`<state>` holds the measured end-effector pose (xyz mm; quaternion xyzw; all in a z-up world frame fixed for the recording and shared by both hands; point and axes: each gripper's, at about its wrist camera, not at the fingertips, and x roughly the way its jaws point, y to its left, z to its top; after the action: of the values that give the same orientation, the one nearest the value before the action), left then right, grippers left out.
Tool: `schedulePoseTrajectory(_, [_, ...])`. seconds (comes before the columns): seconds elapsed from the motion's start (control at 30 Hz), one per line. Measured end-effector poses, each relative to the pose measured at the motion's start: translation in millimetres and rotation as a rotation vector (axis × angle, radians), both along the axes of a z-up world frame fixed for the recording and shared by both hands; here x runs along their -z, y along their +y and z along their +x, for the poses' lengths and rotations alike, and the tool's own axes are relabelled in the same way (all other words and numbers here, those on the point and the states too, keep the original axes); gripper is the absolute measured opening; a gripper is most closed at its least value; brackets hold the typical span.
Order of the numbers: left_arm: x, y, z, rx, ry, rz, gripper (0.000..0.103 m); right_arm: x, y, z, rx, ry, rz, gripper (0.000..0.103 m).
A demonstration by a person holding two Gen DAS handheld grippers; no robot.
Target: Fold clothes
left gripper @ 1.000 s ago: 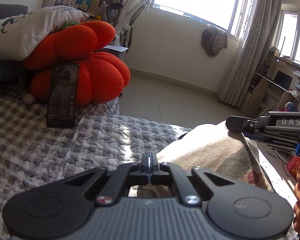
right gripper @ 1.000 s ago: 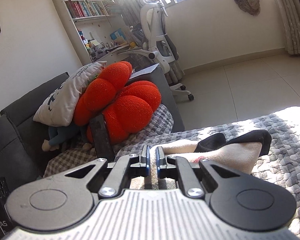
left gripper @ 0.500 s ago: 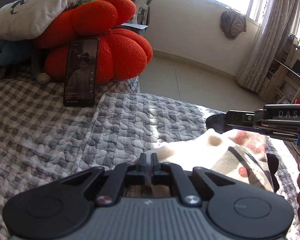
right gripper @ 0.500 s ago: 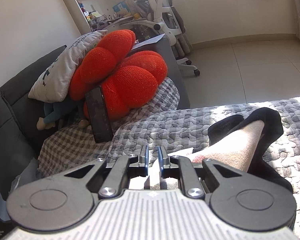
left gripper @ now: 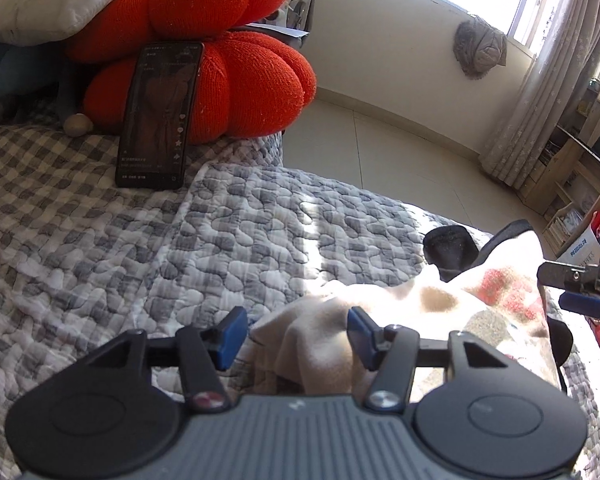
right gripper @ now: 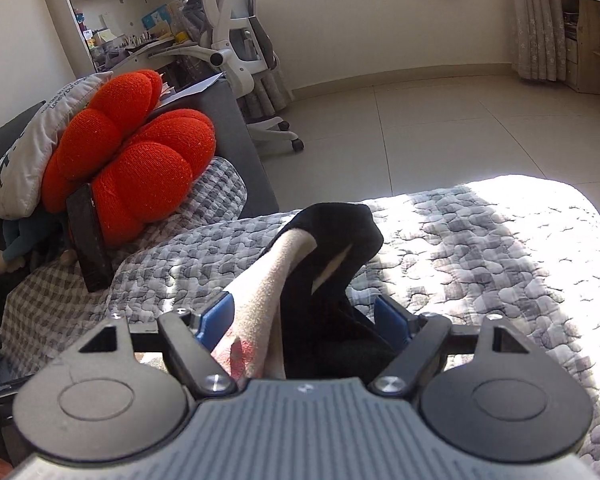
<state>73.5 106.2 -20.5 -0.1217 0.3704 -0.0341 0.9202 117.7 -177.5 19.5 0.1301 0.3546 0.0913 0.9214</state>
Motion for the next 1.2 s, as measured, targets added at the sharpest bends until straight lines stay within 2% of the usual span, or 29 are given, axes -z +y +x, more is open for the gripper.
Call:
schedulePoseTrajectory(0.3, [3.7, -5.7, 0.0, 0.018, 0.011, -0.012, 0.050, 24.1, -19.0, 9.9, 0.052, 0.111, 0.004, 0.080])
schedulePoseTrajectory(0.37, [4.4, -7.4, -0.2, 0.026, 0.013, -0.009, 0.048, 29.3, -20.5, 11.4, 0.052, 0.135, 0.015, 0.075])
schedulePoseTrajectory(0.4, [4.7, -8.3, -0.2, 0.030, 0.014, -0.008, 0.044, 31.1, -19.2, 11.7, 0.044, 0.141, 0.018, 0.072])
schedulePoseTrajectory(0.5, [5.6, -11.0, -0.5, 0.041, 0.018, -0.004, 0.036, 35.5, -13.8, 12.1, 0.014, 0.150, 0.023, 0.053])
schedulePoseTrajectory(0.53, [6.0, -11.9, -0.6, 0.044, 0.019, -0.003, 0.032, 36.1, -12.3, 12.0, 0.003, 0.150, 0.026, 0.041])
schedulePoseTrajectory(0.67, [6.2, -13.6, -1.2, 0.049, 0.019, -0.007, 0.026, 31.8, -9.5, 8.9, 0.004, 0.134, 0.018, 0.023])
schedulePoseTrajectory(0.73, [5.2, -12.7, -1.7, 0.042, 0.015, -0.016, 0.022, 24.1, -10.2, 5.1, 0.023, 0.110, 0.003, 0.020])
schedulePoseTrajectory(1.0, [0.0, -19.5, -6.0, 0.074, -0.006, -0.019, 0.019, -14.1, -14.7, -19.5, 0.098, -0.017, -0.116, 0.018])
schedulePoseTrajectory(1.2, [-1.1, -26.4, -9.1, 0.132, 0.013, -0.021, 0.019, -21.0, -34.9, -45.5, 0.168, -0.025, -0.177, 0.017])
